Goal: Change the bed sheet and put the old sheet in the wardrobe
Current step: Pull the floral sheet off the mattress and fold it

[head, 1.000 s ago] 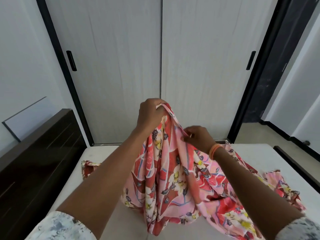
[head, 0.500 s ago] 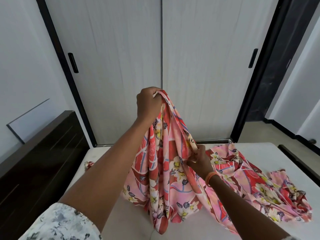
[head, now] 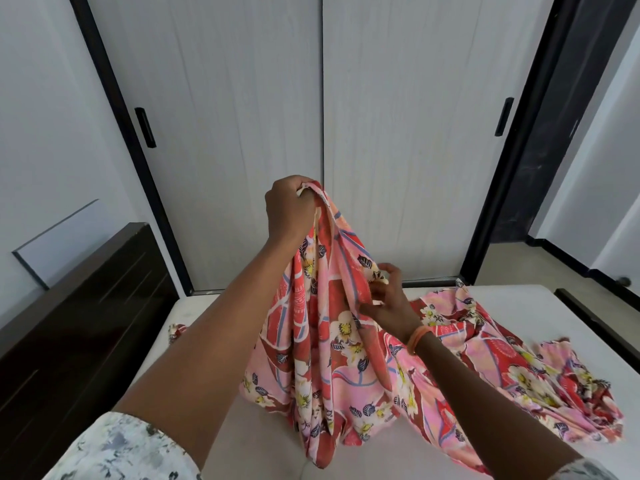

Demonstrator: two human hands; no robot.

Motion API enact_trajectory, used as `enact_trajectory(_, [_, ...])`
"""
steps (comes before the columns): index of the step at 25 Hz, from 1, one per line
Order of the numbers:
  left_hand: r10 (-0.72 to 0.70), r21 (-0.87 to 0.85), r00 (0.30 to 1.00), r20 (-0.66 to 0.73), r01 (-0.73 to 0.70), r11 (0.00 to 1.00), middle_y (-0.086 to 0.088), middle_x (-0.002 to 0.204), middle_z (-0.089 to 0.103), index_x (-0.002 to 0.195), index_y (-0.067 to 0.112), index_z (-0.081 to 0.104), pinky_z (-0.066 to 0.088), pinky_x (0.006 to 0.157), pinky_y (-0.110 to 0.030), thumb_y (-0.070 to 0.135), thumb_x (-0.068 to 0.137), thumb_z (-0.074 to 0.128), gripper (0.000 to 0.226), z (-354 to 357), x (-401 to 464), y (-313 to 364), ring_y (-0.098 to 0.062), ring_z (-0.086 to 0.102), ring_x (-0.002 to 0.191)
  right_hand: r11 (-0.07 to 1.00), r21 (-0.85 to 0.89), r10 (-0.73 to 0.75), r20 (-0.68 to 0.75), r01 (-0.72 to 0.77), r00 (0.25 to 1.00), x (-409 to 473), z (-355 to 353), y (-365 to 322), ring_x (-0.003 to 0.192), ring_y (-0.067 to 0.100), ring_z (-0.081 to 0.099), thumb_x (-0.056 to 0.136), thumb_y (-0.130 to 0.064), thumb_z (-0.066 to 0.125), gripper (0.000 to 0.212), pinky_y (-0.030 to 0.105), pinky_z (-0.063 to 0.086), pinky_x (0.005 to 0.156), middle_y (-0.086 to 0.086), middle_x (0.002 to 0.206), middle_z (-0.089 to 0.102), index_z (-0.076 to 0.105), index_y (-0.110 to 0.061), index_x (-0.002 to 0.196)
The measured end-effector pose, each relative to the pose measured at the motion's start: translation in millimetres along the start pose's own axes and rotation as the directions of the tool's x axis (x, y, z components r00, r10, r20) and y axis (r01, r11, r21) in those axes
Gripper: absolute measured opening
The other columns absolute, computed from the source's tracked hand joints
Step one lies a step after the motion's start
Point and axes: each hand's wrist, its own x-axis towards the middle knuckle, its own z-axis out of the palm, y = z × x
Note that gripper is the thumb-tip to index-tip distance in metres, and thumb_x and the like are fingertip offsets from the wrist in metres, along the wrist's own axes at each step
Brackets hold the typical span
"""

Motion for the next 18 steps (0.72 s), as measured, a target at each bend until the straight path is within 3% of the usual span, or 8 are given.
enact_trajectory(2, [0.001,-0.013,1.000,-0.019,-0.001,1.000,0.000,0.090,0.074,0.096,0.012,0.078,0.057,0.079,-0.027,0.005,0.088,0.048,0.032,-0.4,0.2,4.7,-0.015,0.068,0.084,0.999,-0.035,-0.038,0.009,0.038,0.999,-2.2,8.3,-6.2,0.103,0.019,0.067,0.081,-0.016,0.076,0.067,0.038,0.059,0.084,0.006,0.122,0.061,0.026,-0.022,0.125])
enact_trajectory(6, [-0.022,0.004,0.996,-0.085,0.022,1.000,-0.004,0.098,0.075,0.102,0.010,0.078,0.055,0.082,-0.025,0.005,0.091,0.047,0.033,-10.3,5.5,1.7,-0.017,0.068,0.090,0.990,-0.142,-0.033,-0.110,0.017,0.993,-18.1,26.5,1.0,0.101,0.023,0.068,0.087,-0.016,0.069,0.061,0.045,0.058,0.085,0.006,0.124,0.062,0.024,-0.027,0.127])
enact_trajectory(9, [-0.041,-0.002,0.991,-0.124,0.041,0.999,-0.004,0.098,0.075,0.102,0.010,0.077,0.055,0.083,-0.026,0.003,0.089,0.047,0.034,-16.2,9.3,-0.2,-0.015,0.067,0.088,0.985,-0.171,-0.006,-0.237,-0.035,0.972,-37.1,40.9,19.6,0.093,0.017,0.067,0.090,-0.021,0.066,0.056,0.033,0.058,0.082,-0.004,0.112,0.062,0.026,-0.024,0.130])
enact_trajectory(11, [-0.042,-0.013,0.990,-0.135,0.041,0.999,-0.003,0.096,0.075,0.101,0.010,0.077,0.054,0.080,-0.024,0.003,0.089,0.047,0.033,-17.9,11.1,2.6,-0.013,0.065,0.084,0.964,-0.255,-0.001,-0.272,-0.071,0.962,-43.6,47.8,31.9,0.085,0.014,0.066,0.092,-0.019,0.064,0.036,0.028,0.056,0.076,-0.006,0.099,0.064,0.041,-0.020,0.120])
enact_trajectory(13, [-0.032,-0.004,0.990,-0.135,0.031,0.999,-0.003,0.095,0.075,0.101,0.010,0.078,0.055,0.080,-0.025,0.004,0.089,0.048,0.032,-18.9,11.3,3.6,-0.014,0.066,0.084,0.932,-0.353,-0.007,-0.257,-0.087,0.966,-42.2,47.4,44.5,0.077,0.016,0.065,0.093,-0.016,0.062,0.006,0.029,0.054,0.070,-0.002,0.088,0.068,0.059,-0.019,0.097])
enact_trajectory(14, [-0.034,0.007,0.992,-0.124,0.035,0.999,-0.002,0.094,0.075,0.100,0.010,0.078,0.055,0.080,-0.025,0.005,0.088,0.049,0.032,-18.8,11.2,0.7,-0.015,0.066,0.085,0.927,-0.361,-0.002,-0.270,-0.100,0.963,-40.5,45.5,48.4,0.072,0.016,0.064,0.094,-0.017,0.062,0.009,0.030,0.053,0.067,-0.002,0.082,0.068,0.063,-0.020,0.085])
enact_trajectory(18, [-0.235,0.073,0.971,-0.045,0.238,0.969,-0.012,0.088,0.075,0.088,0.008,0.077,0.056,0.079,-0.033,0.019,0.082,0.054,0.026,-13.8,20.3,-32.6,-0.028,0.069,0.087,0.972,-0.056,0.197,-0.323,-0.227,0.926,-19.2,27.2,10.0,0.062,0.016,0.054,0.099,-0.016,0.050,0.027,0.031,0.046,0.059,0.001,0.069,0.060,0.060,-0.015,0.074])
